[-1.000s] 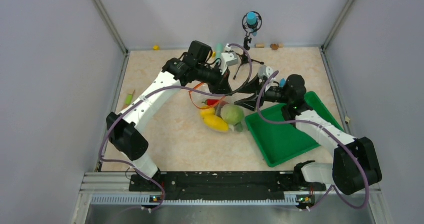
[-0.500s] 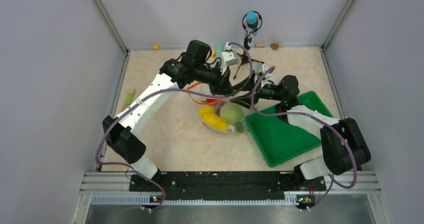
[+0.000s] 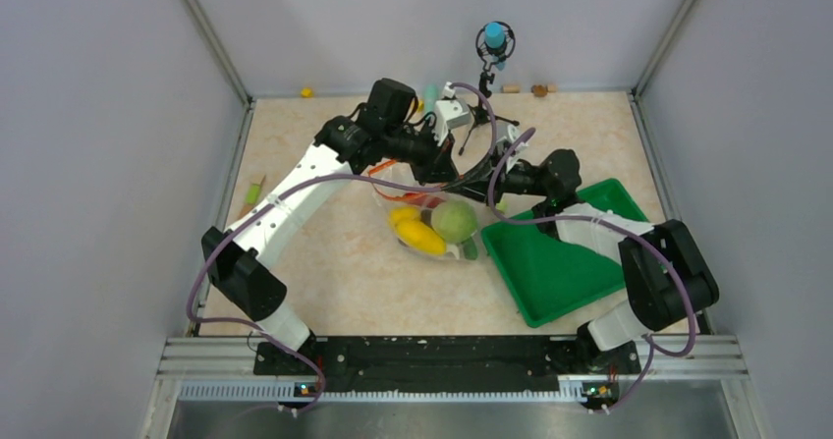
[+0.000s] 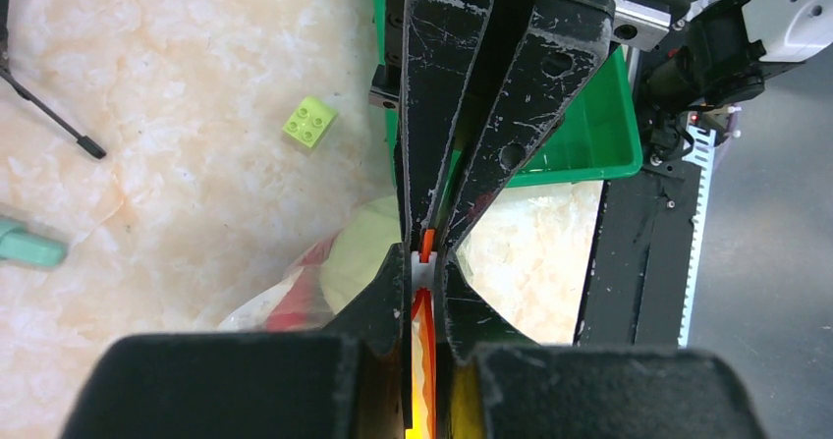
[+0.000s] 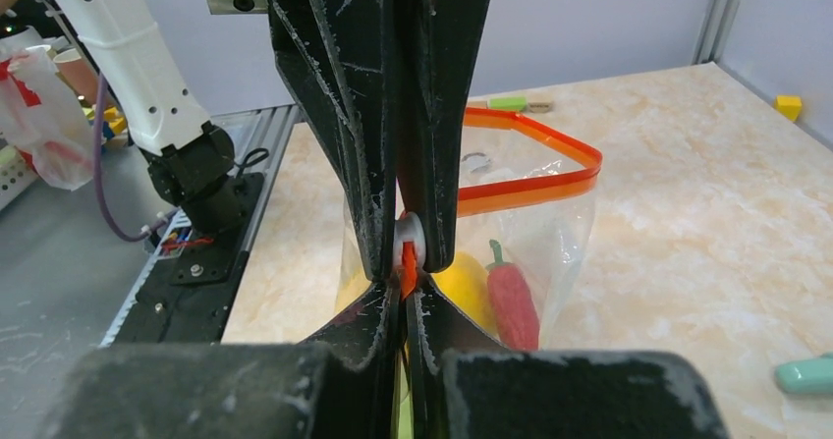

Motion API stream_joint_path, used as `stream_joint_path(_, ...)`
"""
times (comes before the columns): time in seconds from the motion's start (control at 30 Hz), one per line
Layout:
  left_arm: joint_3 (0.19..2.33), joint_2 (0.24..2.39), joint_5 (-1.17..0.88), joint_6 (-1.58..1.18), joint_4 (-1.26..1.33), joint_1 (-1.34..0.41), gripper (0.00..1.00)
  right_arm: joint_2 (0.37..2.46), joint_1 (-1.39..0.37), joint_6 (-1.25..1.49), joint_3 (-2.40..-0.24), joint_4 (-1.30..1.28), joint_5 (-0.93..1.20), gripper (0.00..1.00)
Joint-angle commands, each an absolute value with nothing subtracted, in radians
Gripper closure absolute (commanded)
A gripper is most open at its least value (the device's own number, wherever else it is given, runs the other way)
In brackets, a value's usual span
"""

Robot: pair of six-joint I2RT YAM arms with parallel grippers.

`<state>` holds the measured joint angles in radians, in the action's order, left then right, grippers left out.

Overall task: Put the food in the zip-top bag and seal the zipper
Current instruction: Adjust the zipper food storage bag at the center of the board.

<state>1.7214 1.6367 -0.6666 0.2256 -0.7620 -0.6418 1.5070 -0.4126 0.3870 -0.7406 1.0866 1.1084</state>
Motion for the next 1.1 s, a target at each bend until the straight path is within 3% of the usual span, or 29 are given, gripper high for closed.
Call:
stream_joint_path(0.0,1.764,1.613,-0.642,0.234,-0.742,-0.649,1.00,1.462,-0.423,0.331,-0.778,1.055,1.078,1.00)
stream_joint_path(0.27,1.773,1.636,-0.502,0.323,-0.863,-0.648,1.00,1.306,-0.424,0.138,-0.799,0.667,0.916,1.00)
stream_joint_path(0.83,1.747,1.617,-0.430,0.199,-0.759,-0.638,1.00,1.290,-0.403,0.153,-0.789,0.616,0.863,1.00)
stream_joint_path(0.87,1.754,1.614,-0.376,0.158,-0.743,-0.639,1.00,1.283,-0.402,0.164,-0.792,0.612,0.837,0.92)
stream_joint_path(0.93,1.788,1.606,-0.267,0.083,-0.744,-0.638,1.00,1.271,-0.402,0.176,-0.796,0.610,0.805,0.58)
stream_joint_path(1.0,1.814,1.591,-0.189,0.017,-0.750,-0.639,1.00,1.258,-0.403,0.202,-0.786,0.635,0.795,0.35)
stream_joint_path(1.07,1.825,1.570,-0.120,-0.053,-0.744,-0.642,1.00,1.244,-0.403,0.231,-0.770,0.671,0.794,0.05)
